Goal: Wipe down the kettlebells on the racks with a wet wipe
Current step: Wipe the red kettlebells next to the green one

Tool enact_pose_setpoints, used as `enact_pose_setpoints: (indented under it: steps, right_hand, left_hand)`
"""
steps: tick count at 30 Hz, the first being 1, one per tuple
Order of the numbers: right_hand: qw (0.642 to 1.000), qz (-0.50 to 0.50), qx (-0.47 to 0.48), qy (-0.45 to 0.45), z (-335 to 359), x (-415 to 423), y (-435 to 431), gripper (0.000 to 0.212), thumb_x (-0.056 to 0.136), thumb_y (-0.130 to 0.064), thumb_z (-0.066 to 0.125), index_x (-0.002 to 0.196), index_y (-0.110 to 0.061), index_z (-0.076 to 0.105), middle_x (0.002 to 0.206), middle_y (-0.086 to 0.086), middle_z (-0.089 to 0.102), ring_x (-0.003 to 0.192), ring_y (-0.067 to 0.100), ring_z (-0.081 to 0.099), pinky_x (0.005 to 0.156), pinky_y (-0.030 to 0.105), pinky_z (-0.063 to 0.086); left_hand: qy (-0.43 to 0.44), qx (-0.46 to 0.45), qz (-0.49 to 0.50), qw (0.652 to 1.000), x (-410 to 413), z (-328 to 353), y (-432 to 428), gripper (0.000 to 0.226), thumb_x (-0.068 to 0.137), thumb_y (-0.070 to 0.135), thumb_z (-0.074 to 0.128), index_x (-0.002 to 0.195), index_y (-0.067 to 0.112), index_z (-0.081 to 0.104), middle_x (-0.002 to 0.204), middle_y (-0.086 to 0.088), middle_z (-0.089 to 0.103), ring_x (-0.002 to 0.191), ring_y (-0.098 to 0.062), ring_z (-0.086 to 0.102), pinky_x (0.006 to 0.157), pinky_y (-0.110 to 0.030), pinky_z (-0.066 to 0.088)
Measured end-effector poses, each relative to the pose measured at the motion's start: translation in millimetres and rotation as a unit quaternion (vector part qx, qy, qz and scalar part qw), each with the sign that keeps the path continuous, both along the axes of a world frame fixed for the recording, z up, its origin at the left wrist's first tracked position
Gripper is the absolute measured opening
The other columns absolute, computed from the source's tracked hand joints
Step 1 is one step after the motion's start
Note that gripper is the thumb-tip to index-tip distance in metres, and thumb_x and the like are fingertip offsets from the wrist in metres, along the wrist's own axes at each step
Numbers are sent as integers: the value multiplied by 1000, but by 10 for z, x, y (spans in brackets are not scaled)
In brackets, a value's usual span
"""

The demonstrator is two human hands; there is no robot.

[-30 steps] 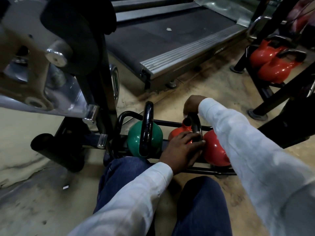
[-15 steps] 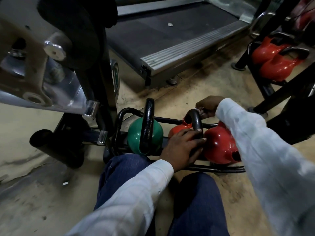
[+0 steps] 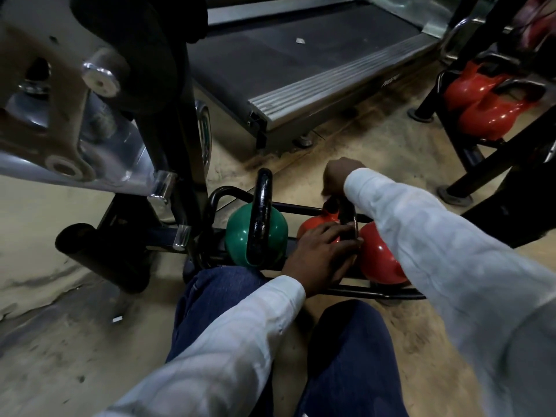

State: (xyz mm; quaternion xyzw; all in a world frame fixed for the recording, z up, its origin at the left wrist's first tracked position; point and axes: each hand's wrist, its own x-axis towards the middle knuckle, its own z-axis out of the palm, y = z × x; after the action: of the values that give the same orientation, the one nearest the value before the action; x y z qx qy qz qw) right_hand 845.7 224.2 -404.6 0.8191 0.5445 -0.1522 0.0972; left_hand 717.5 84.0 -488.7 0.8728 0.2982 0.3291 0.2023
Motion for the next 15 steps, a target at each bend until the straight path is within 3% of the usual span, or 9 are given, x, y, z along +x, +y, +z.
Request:
enact_pose_setpoints:
  steps: [2,4,6,9,12,13,15]
  right_hand:
    - [992,-73,5,99,91,93,-105,27,80,-40,74,83,-14,67,79,6,66,72,22,61,71,26,48]
    - [984,-111,-13,141,23,305,-161,22,85,-33,69,81,-11,67,76,7,66,64,19,60,64,25,47]
    - [939,-219,-3,265,-106,494,-276,11,81,-15,69,86,-6,65,73,9,64,62,19,63,63,26,52]
    - [897,-271,7,350,-366,631,-452,21,80,-14,67,99,-6,66,83,14,69,60,9,69,59,20,55]
    - [818,-332,33,468,-426,552,-606,32,82,-13,58,106,6,69,107,20,71,88,27,71,85,33,57]
    - [811,-332,35,481,-344,508,-668,30,84,-11,55,104,7,68,103,19,71,87,28,70,83,33,57]
    - [796,-325,50,508,-202,513,-679,16,91,-6,47,87,-3,62,77,11,66,67,20,65,62,26,58]
  left_hand:
    - [-8,0,9,1000,16,5,-26,33,90,33,60,122,27,66,135,0,56,123,-25,49,97,-45,44]
    - [-9,-5,3,1000,3,-12,-32,33,90,32,61,122,27,66,136,0,55,123,-25,49,97,-45,45]
    - [-8,2,3,1000,14,-36,-5,33,90,33,60,122,26,66,136,-1,55,121,-25,50,95,-45,46]
    - [-8,6,13,1000,25,-13,-26,32,89,33,59,119,24,66,135,-1,56,118,-24,52,94,-44,47]
    - [-13,10,12,1000,8,-6,-40,33,89,33,59,119,24,67,134,-1,57,119,-24,52,95,-43,47]
    - [-14,7,11,1000,5,-3,-46,33,88,33,58,119,24,67,134,-1,57,118,-24,52,95,-42,47]
    - [-13,8,18,1000,1,8,-47,33,88,33,58,119,24,67,134,-1,57,119,-24,51,96,-40,46]
